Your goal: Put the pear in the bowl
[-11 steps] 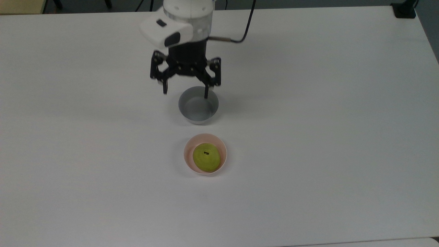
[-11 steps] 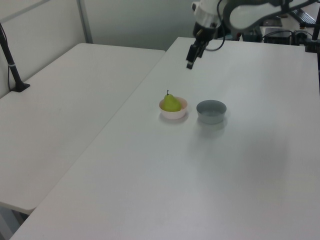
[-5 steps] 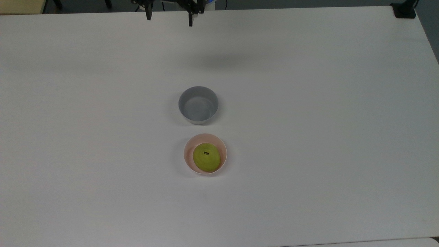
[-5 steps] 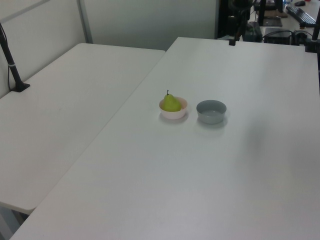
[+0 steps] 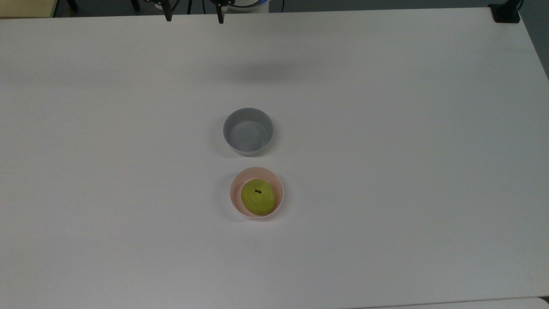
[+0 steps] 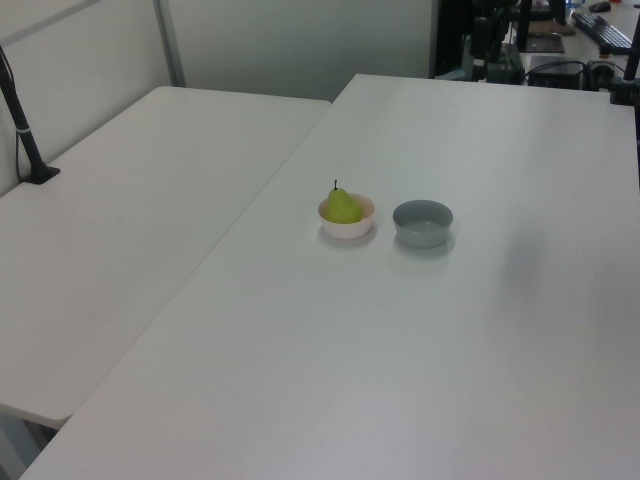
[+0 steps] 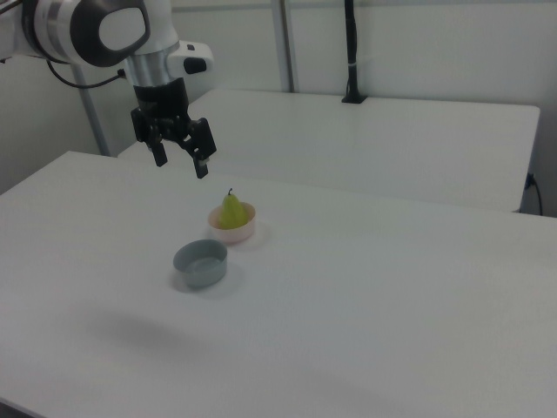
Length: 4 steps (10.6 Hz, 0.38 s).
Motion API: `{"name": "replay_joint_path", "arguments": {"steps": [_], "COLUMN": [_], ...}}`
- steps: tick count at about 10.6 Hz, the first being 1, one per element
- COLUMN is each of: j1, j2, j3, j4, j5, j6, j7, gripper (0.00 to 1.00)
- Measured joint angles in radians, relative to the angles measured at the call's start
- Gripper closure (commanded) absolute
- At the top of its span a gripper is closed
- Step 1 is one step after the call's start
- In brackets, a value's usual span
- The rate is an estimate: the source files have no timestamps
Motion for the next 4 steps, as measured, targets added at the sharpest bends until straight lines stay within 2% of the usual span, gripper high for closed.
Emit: {"name": "replay_joint_path", "arguments": {"steps": [4], "j1": [-0.003], "j2": [0.021], "j3": [-0.002], "j4": [0.01], "j5": [0.0], "j6": [0.039], "j7": [0.0], "gripper": [0.0]}}
